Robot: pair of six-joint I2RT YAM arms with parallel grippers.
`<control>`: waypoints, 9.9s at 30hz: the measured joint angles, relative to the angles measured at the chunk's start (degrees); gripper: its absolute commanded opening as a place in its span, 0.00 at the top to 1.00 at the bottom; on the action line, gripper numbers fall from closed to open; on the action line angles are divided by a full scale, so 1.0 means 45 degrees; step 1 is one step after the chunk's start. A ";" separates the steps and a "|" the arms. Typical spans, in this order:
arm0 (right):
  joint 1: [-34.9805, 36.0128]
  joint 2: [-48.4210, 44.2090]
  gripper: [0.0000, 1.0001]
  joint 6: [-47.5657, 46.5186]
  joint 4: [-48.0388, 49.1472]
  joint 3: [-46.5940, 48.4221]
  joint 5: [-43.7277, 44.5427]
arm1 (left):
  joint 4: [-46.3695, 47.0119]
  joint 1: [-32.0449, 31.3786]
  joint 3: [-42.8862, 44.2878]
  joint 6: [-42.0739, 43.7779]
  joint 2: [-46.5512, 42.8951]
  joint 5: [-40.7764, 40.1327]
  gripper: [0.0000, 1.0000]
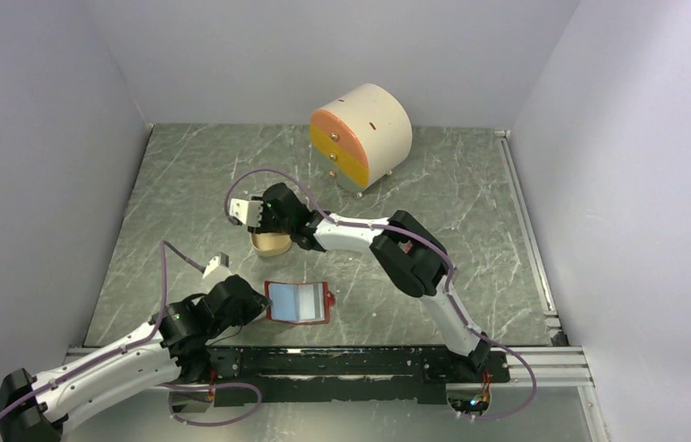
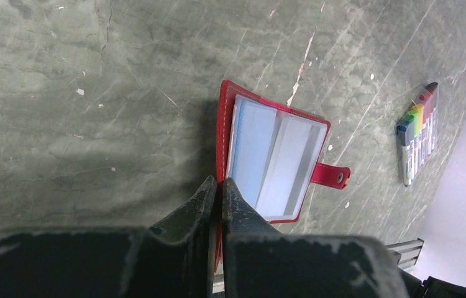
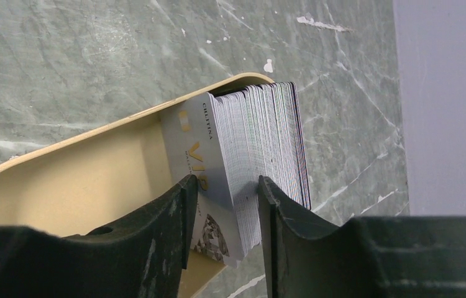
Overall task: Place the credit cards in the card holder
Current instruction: Pick up the credit card from the storage box, then adjust the credit card in the storage box, then insert the credit card into the card holder.
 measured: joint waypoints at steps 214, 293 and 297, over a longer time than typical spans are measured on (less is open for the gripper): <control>-0.1384 0.0248 0.84 0.3317 -0.2565 0.1826 -0.3123 | 0.1030 0.0000 -0.0155 -0.0228 0.1831 0.0083 0.91; -0.0787 -0.9821 1.00 1.9715 0.2837 -1.3090 -0.4838 | 0.2278 0.0000 -0.0010 -0.0073 0.3570 0.0121 0.91; -0.0787 -0.9355 1.00 2.0924 0.4167 -1.3940 -0.5061 | 0.2336 0.0000 -0.0010 -0.0049 0.3585 0.0136 0.91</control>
